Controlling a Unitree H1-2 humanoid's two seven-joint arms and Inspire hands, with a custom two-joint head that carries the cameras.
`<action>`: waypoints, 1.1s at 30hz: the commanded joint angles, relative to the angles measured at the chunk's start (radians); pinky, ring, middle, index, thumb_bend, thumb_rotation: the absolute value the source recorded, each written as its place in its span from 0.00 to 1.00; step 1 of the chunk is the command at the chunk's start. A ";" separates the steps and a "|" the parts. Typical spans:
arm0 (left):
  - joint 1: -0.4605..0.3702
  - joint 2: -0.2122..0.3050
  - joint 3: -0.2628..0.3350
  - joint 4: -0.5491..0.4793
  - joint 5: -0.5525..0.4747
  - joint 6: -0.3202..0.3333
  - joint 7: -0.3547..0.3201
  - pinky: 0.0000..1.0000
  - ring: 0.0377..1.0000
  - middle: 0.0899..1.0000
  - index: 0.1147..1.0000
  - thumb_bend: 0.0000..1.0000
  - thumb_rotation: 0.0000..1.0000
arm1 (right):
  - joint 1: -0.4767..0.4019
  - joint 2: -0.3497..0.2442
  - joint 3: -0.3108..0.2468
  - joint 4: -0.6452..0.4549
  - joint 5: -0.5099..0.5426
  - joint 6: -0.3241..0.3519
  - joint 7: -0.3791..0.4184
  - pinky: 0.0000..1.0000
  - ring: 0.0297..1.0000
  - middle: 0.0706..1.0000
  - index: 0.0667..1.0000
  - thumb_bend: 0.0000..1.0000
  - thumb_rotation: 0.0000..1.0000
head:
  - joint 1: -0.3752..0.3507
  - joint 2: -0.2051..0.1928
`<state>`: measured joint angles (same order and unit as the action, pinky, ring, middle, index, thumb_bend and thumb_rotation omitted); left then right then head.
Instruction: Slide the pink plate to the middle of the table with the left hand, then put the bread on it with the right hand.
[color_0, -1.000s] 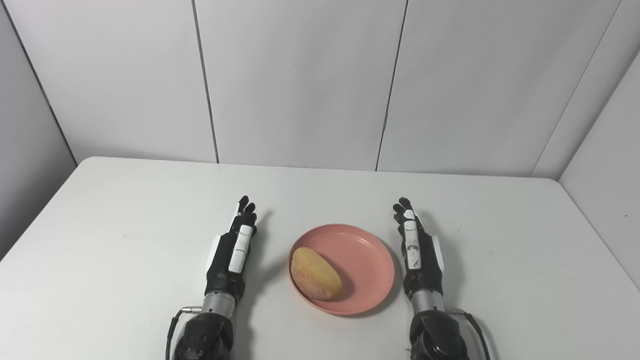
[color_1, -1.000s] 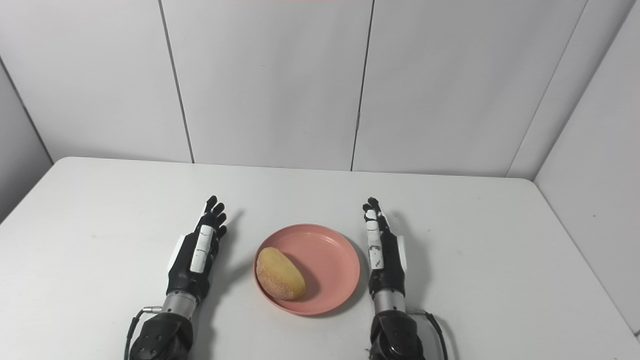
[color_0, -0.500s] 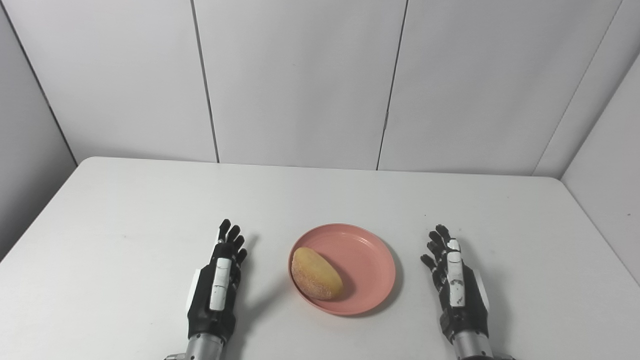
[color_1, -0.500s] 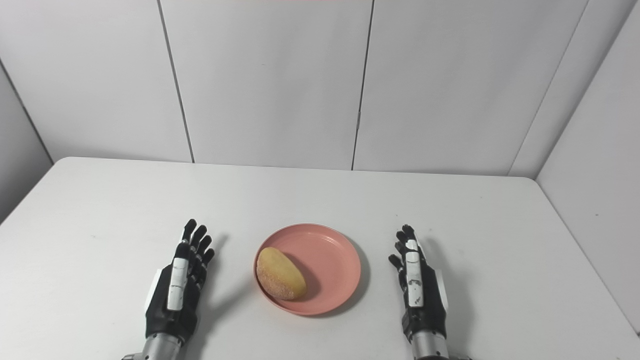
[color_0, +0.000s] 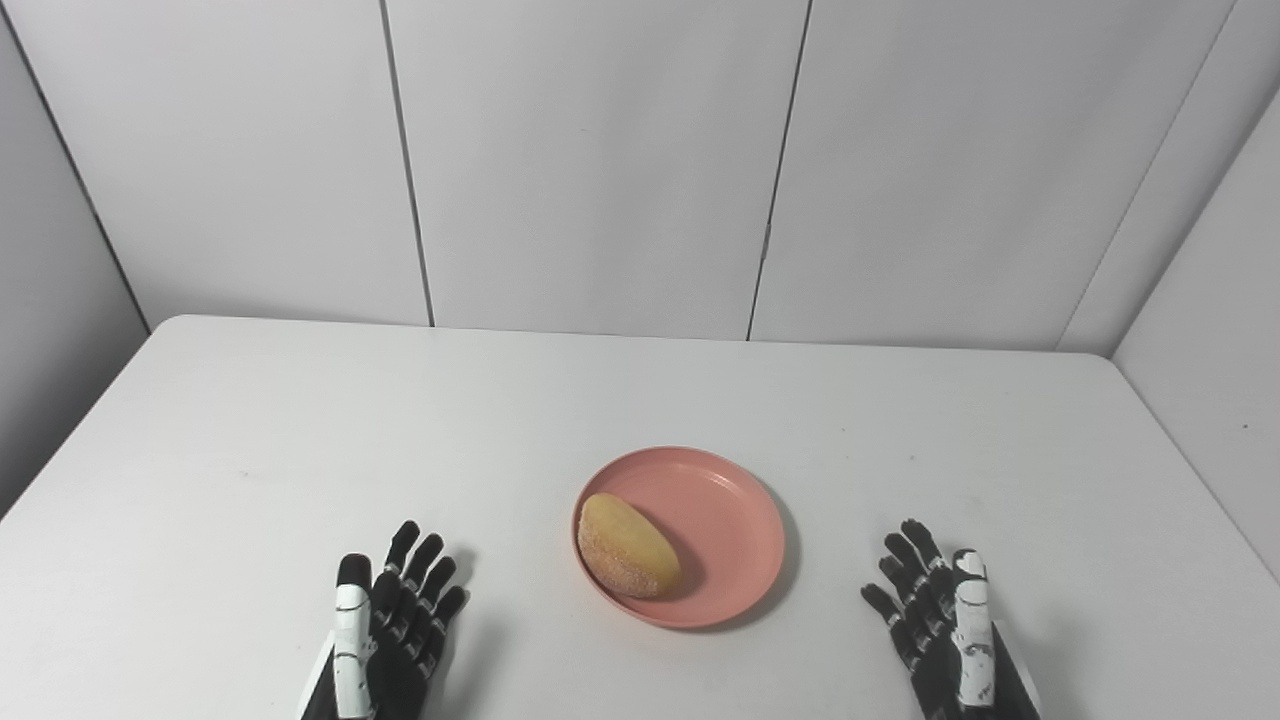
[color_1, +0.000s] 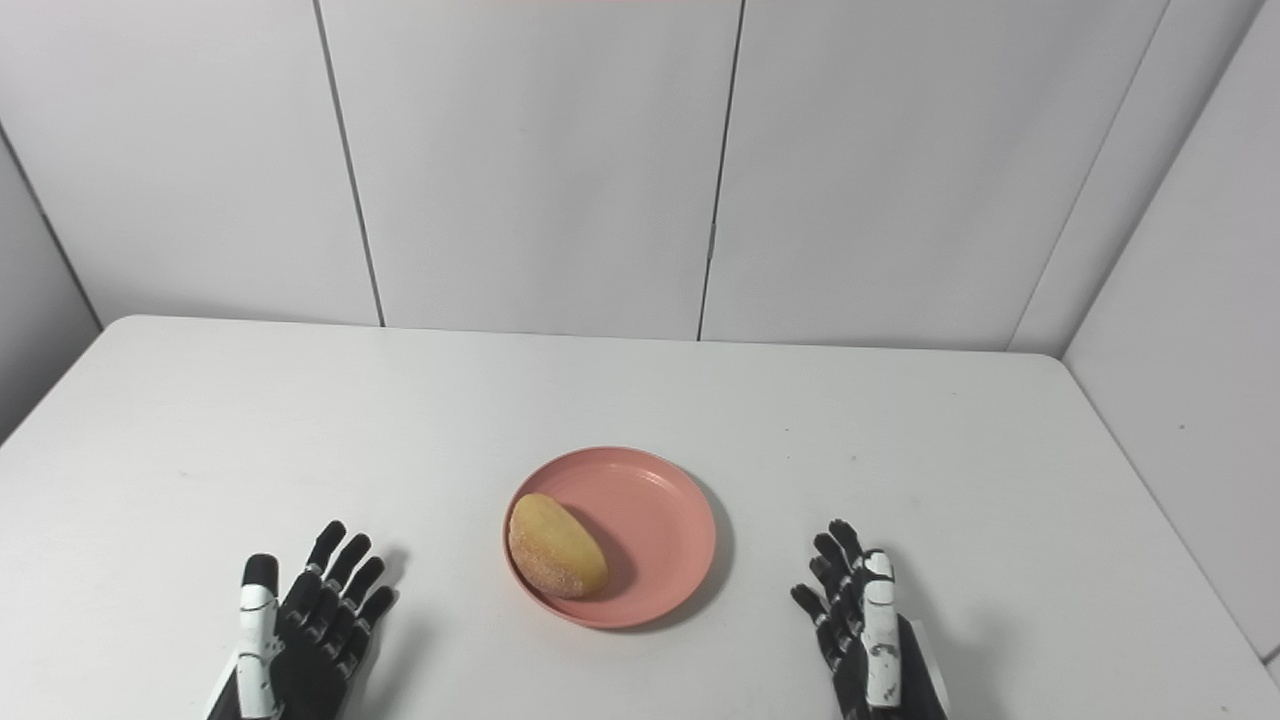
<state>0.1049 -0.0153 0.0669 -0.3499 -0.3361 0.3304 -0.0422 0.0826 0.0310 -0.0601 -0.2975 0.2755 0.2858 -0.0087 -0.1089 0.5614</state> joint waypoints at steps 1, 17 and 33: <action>-0.003 0.008 -0.002 0.042 0.052 -0.045 0.015 1.00 1.00 1.00 1.00 0.62 0.96 | 0.010 0.008 0.003 0.012 -0.012 -0.020 0.001 1.00 0.98 0.94 0.94 0.82 1.00 | -0.002 0.002; -0.037 0.016 -0.007 0.108 0.139 -0.166 0.008 1.00 1.00 1.00 1.00 0.65 0.91 | -0.022 0.007 0.006 0.075 -0.085 -0.101 -0.004 1.00 0.97 0.94 0.94 0.83 1.00 | -0.003 0.014; -0.054 0.052 -0.041 0.172 0.274 -0.287 -0.001 1.00 1.00 1.00 1.00 0.75 0.88 | -0.034 -0.030 0.057 0.158 -0.282 -0.342 -0.005 1.00 0.99 0.97 0.94 0.86 1.00 | -0.009 0.019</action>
<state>0.0541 0.0291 0.0292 -0.1836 -0.0788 0.0504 -0.0422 0.0586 0.0135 -0.0102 -0.1434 0.0183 -0.0024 -0.0149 -0.1181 0.5798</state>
